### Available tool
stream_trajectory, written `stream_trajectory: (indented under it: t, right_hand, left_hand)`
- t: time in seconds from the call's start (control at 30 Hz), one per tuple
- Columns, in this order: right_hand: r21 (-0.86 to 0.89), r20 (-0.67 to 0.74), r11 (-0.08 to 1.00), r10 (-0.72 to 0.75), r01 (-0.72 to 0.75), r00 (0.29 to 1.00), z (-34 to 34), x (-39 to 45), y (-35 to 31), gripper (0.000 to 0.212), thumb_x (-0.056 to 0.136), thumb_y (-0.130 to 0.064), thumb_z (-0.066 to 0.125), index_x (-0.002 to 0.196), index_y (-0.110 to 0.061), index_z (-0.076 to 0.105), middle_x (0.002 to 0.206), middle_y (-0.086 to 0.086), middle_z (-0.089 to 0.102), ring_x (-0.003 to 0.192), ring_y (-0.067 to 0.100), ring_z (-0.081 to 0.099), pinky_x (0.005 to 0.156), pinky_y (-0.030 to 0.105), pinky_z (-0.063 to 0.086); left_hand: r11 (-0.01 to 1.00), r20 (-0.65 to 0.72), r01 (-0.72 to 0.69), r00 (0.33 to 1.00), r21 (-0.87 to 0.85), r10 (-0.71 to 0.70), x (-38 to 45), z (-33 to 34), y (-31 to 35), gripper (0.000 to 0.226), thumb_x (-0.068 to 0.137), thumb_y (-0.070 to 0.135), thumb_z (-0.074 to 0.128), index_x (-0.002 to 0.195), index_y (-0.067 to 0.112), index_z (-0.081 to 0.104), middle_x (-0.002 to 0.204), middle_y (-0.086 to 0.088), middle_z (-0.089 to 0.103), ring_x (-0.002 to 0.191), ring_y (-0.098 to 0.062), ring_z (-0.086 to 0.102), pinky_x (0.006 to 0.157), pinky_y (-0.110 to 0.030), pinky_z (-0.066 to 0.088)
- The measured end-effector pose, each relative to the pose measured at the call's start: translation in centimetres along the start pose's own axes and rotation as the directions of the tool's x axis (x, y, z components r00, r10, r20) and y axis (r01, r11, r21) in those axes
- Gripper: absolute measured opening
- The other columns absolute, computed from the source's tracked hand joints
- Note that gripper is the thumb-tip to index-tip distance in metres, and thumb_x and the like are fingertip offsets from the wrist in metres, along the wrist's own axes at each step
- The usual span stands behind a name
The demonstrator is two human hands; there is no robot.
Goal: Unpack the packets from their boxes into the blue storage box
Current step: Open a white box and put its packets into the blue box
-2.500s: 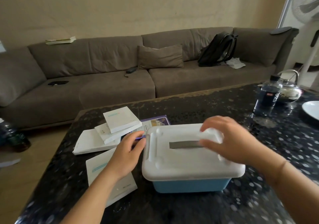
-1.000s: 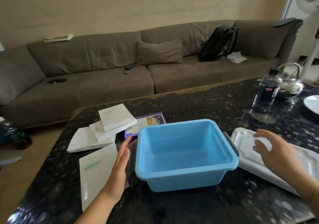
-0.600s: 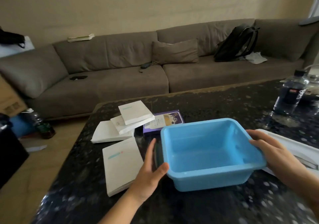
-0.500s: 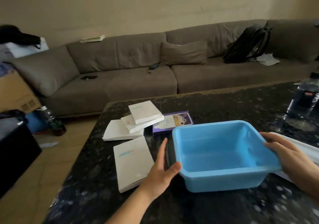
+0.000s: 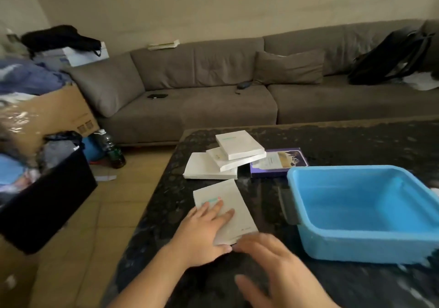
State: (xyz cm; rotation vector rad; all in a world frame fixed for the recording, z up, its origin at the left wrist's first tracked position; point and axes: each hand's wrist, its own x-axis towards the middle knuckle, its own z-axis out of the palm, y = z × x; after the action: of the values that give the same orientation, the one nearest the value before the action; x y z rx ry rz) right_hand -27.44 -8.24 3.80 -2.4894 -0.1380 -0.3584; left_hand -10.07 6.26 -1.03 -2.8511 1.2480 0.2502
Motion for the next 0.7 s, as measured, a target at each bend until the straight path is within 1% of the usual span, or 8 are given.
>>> stream_trajectory:
  t: [0.03, 0.13, 0.23, 0.4, 0.5, 0.57, 0.63, 0.7]
  right_hand:
    - [0.004, 0.054, 0.996, 0.086, -0.086, 0.995, 2.1, 0.7, 0.9, 0.044, 0.083, -0.047, 0.061, 0.126, -0.038, 0.057, 0.128, -0.030, 0.046, 0.120, -0.014, 0.040, 0.106, 0.011, 0.035]
    - [0.011, -0.041, 0.943, 0.332, -0.331, 0.943, 4.9, 2.9, 3.3, 0.049, 0.088, -0.041, 0.063, 0.134, -0.028, 0.052, 0.139, -0.014, 0.047, 0.130, 0.001, 0.039, 0.109, 0.012, 0.028]
    - [-0.076, 0.011, 0.859, 0.508, -0.506, 0.861, 5.6, 5.1, 4.1, 0.054, 0.092, -0.050, 0.054, 0.140, -0.027, 0.043, 0.146, -0.009, 0.042, 0.136, 0.010, 0.032, 0.112, 0.027, 0.032]
    - [-0.292, 0.087, 0.762, 0.623, -0.578, 0.778, 7.1, 9.2, 3.7, 0.057, 0.094, -0.059, 0.041, 0.143, -0.029, 0.042, 0.158, -0.005, 0.024, 0.145, 0.025, 0.015, 0.116, 0.047, 0.020]
    - [-0.088, 0.027, 0.722, 0.691, -0.687, 0.723, 8.5, 10.0, 3.6, 0.043, 0.093, -0.043, 0.055, 0.135, -0.036, 0.048, 0.154, -0.006, 0.030, 0.144, 0.025, 0.020, 0.116, 0.047, 0.024]
    - [0.223, 0.039, 0.652, 0.736, -0.724, 0.675, 9.4, 10.1, 3.1, 0.042, 0.088, -0.026, 0.065, 0.123, -0.046, 0.052, 0.146, -0.002, 0.040, 0.135, 0.024, 0.037, 0.112, 0.046, 0.037]
    - [0.569, 0.077, 0.502, 0.756, -0.652, 0.650, 9.7, 10.6, 1.8, 0.053, 0.086, -0.013, 0.068, 0.133, -0.030, 0.050, 0.131, 0.001, 0.052, 0.123, 0.023, 0.050, 0.101, 0.038, 0.046]
    - [0.750, 0.108, 0.322, 0.803, -0.578, 0.587, 9.5, 11.5, 0.5, 0.063, 0.088, -0.006, 0.065, 0.144, -0.017, 0.038, 0.124, 0.005, 0.055, 0.121, 0.027, 0.052, 0.093, 0.037, 0.047]
  left_hand:
    - [0.999, 0.003, 0.025, 1.000, -0.021, -0.025, -0.7, -0.1, 0.1, 0.085, 0.087, 0.068, 0.050, 0.152, 0.048, -0.002, 0.164, 0.012, -0.011, 0.152, -0.022, -0.005, 0.123, -0.043, 0.005]
    - [0.992, 0.086, 0.069, 0.994, -0.106, -0.060, -3.4, -0.4, 0.1, 0.085, 0.087, 0.060, 0.059, 0.151, 0.052, 0.003, 0.163, 0.018, -0.011, 0.151, -0.019, -0.009, 0.122, -0.048, 0.013]
    - [0.979, 0.206, 0.065, 0.978, -0.193, -0.024, -6.0, -0.7, -0.1, 0.085, 0.089, 0.045, 0.066, 0.149, 0.055, 0.008, 0.160, 0.026, -0.014, 0.149, -0.010, -0.017, 0.120, -0.052, 0.011]
    - [0.967, 0.234, 0.091, 0.972, -0.239, -0.033, -6.9, -1.2, -0.2, 0.085, 0.091, 0.016, 0.066, 0.149, 0.054, 0.017, 0.161, 0.022, -0.013, 0.147, -0.012, -0.025, 0.122, -0.052, -0.005]
    - [0.980, 0.144, 0.182, 0.975, -0.083, -0.169, -6.6, -1.1, 0.1, 0.082, 0.093, 0.009, 0.058, 0.148, 0.053, 0.016, 0.163, 0.012, -0.014, 0.148, -0.029, -0.014, 0.121, -0.051, 0.001]
    - [0.968, 0.190, 0.237, 0.957, -0.078, -0.219, -6.1, -1.7, 0.7, 0.083, 0.092, 0.005, 0.052, 0.150, 0.050, 0.013, 0.163, 0.009, -0.010, 0.144, -0.030, -0.002, 0.119, -0.049, 0.010]
    - [0.955, 0.223, 0.271, 0.945, -0.122, -0.240, -5.5, -2.5, 1.3, 0.082, 0.089, 0.006, 0.053, 0.151, 0.046, 0.015, 0.163, 0.007, -0.005, 0.143, -0.028, 0.006, 0.117, -0.047, 0.018]
    - [0.940, 0.193, 0.296, 0.945, -0.170, -0.262, -5.0, -2.7, 1.7, 0.077, 0.088, 0.015, 0.059, 0.150, 0.040, 0.021, 0.162, 0.008, 0.004, 0.143, -0.026, 0.012, 0.115, -0.048, 0.022]
